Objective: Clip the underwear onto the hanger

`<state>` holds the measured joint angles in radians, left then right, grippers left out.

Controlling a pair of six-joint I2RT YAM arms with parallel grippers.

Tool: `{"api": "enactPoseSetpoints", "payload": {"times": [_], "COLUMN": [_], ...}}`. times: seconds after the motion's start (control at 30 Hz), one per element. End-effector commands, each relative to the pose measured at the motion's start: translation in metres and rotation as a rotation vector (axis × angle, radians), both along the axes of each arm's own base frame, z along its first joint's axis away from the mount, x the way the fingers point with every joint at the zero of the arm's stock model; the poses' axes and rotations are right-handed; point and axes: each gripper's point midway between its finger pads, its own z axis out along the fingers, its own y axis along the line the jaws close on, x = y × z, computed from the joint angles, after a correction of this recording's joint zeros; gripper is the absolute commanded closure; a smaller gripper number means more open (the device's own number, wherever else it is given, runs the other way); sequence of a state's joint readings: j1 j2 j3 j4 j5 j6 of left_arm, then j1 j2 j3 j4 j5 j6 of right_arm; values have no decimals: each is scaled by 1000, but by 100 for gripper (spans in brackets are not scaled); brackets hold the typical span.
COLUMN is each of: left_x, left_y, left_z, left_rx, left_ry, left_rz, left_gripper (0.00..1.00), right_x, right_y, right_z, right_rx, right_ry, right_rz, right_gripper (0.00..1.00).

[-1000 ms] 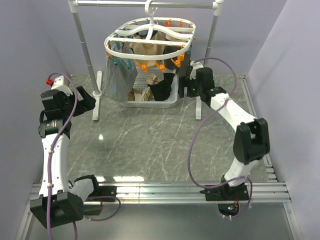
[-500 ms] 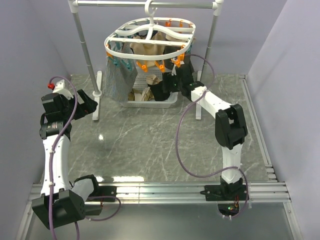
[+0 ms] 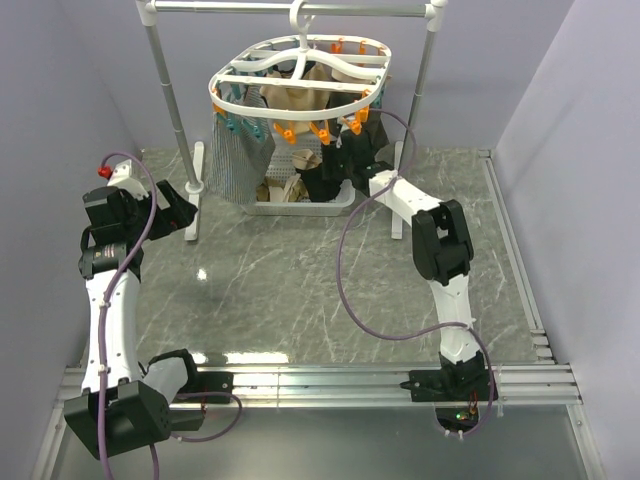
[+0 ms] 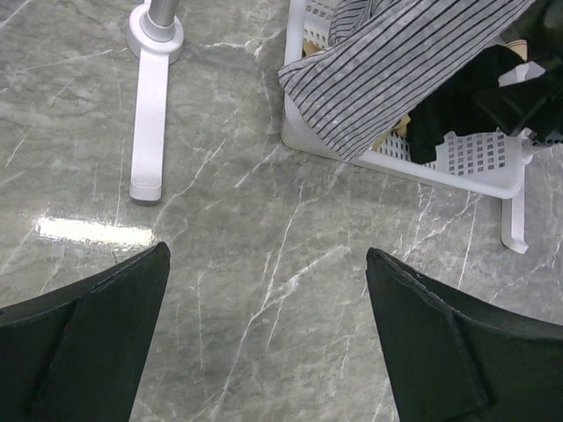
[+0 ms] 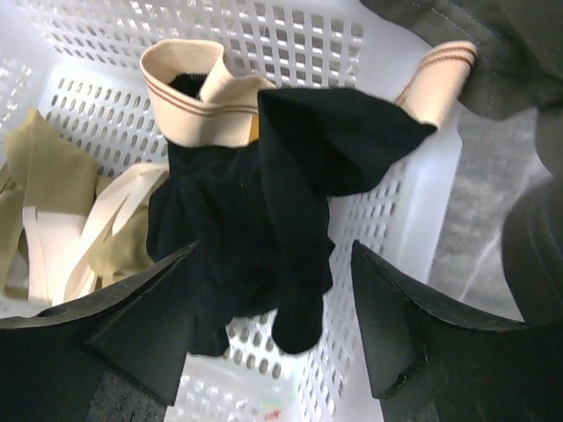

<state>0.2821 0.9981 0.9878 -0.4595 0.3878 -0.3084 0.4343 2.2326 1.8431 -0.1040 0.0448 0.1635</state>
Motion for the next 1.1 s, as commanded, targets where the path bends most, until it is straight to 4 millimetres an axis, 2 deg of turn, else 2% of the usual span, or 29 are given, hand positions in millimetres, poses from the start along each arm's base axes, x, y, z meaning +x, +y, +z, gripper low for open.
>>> {"api": "enactPoseSetpoints", "payload": {"times": [0.0, 0.1, 0.2, 0.23, 0.27, 0.3, 0.37, 0.4, 0.47, 0.5, 0.57, 0.67, 0.77, 0.83, 0.97, 1.07], "left_x": [-1, -1, 1, 1, 1, 2, 3, 4, 4, 4, 4, 2, 1, 0, 0, 0], "left_y": [2, 4, 4, 4, 4, 5, 3, 2, 0, 0, -1, -1, 0, -1, -2, -3], "left_z": [20, 20, 20, 19, 19, 21, 26, 28, 30, 32, 33, 41, 50, 54, 62, 65], "left_rx": [34, 41, 41, 41, 40, 40, 34, 29, 19, 19, 17, 32, 49, 56, 49, 37], "left_ry": [-51, -47, -44, -44, -44, -50, -67, -72, -77, -82, -88, -119, -154, -169, -188, -192], "left_rz": [-9, 0, 2, 2, 0, 1, -7, -9, -13, -15, -19, -21, -14, -18, -20, -18], "left_gripper": [1, 1, 1, 1, 1, 1, 1, 1, 1, 1, 1, 1, 1, 1, 1, 1], "right_x": [22, 28, 22, 19, 17, 10, 2, -6, -18, -28, -52, -87, -112, -120, -148, -164], "right_y": [8, 10, 10, 11, 8, 11, 9, 9, 10, 7, 10, 6, -6, -18, -34, -37], "right_z": [25, 21, 25, 28, 31, 42, 54, 72, 90, 112, 141, 166, 178, 179, 202, 218], "right_rx": [31, 18, 18, 27, 32, 62, 94, 144, 215, 250, 336, 410, 442, 451, 507, 530], "right_ry": [-95, -108, -100, -95, -86, -82, -66, -67, -47, -59, -51, -42, -45, -31, -39, -64], "right_rz": [-24, -11, 22, 34, 39, 62, 73, 82, 87, 98, 140, 175, 168, 143, 148, 175], "right_gripper": [27, 41, 66, 82, 89, 100, 100, 100, 100, 100, 100, 100, 100, 100, 100, 100]}}
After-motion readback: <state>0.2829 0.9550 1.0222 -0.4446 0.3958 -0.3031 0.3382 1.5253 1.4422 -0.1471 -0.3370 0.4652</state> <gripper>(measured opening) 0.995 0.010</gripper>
